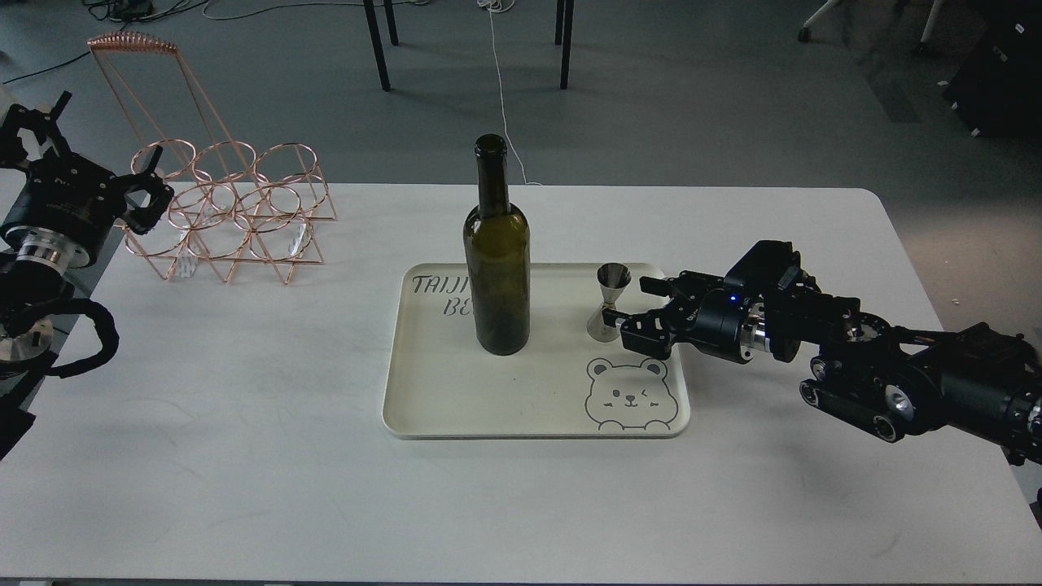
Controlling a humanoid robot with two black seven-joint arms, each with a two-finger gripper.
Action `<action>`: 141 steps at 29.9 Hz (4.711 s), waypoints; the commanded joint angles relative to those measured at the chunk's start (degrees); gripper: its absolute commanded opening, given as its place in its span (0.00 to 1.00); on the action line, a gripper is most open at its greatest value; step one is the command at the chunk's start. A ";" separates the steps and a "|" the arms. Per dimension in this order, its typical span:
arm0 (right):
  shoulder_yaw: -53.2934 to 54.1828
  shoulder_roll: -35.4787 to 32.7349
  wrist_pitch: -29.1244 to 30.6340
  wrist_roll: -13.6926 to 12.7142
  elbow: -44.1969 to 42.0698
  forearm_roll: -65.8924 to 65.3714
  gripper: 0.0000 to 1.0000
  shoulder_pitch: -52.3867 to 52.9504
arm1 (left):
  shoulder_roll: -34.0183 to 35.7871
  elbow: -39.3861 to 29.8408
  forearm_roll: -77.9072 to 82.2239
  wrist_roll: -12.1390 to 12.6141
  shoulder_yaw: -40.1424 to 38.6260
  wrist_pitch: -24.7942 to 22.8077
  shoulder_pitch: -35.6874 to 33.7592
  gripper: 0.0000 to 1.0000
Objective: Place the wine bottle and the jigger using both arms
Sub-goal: 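Reach the right gripper to the steel jigger and grasp it, then lift the jigger with the right gripper and carry it off the tray, then set the jigger on the table and withdraw the right gripper, then reach the left gripper to the wine bottle neck and grasp it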
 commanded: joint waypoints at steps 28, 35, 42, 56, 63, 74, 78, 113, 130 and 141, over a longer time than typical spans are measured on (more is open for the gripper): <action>-0.30 4.32 -1.60 0.00 -4.93 0.01 0.11 0.88 | 1.14 0.88 -0.09 -1.23 -0.19 0.00 0.08 0.98; -0.21 3.27 -3.35 0.00 -4.66 0.09 0.10 3.43 | 1.75 0.79 -0.09 -1.23 -0.27 0.00 -0.01 0.98; 1.01 -3.40 -7.31 0.00 -4.93 0.97 0.10 4.49 | 2.98 0.70 -0.27 -1.14 -0.27 0.00 -0.10 0.98; 5.23 -12.73 -11.85 0.00 -10.46 8.26 0.11 -9.21 | 2.98 0.18 -0.27 -1.14 0.16 0.08 -0.10 0.98; 5.23 -12.99 -11.85 0.00 -10.47 11.70 0.13 -11.95 | 2.81 0.09 -0.18 -1.14 0.25 0.17 -0.27 0.98; 5.23 -12.64 -11.85 0.00 -10.38 11.70 0.25 -12.47 | 2.89 0.09 -0.18 -1.14 0.25 0.35 -0.45 0.98; 5.23 -12.90 -11.85 0.00 -10.11 11.70 0.34 -12.74 | 2.98 0.09 -0.18 -1.14 0.25 0.35 -0.45 0.98; 10.49 -39.18 1.28 0.00 14.68 34.53 0.98 4.92 | 23.53 -20.90 7.44 -0.96 8.16 -1.76 -0.62 0.98; 25.01 -25.47 20.45 0.00 -5.62 63.54 0.98 5.45 | 28.92 -48.07 75.36 -0.43 7.99 -1.15 -8.71 0.98; 29.49 -25.12 27.75 0.00 -12.05 66.89 0.98 5.54 | 11.35 -51.24 115.46 -0.26 8.16 2.81 -10.29 0.97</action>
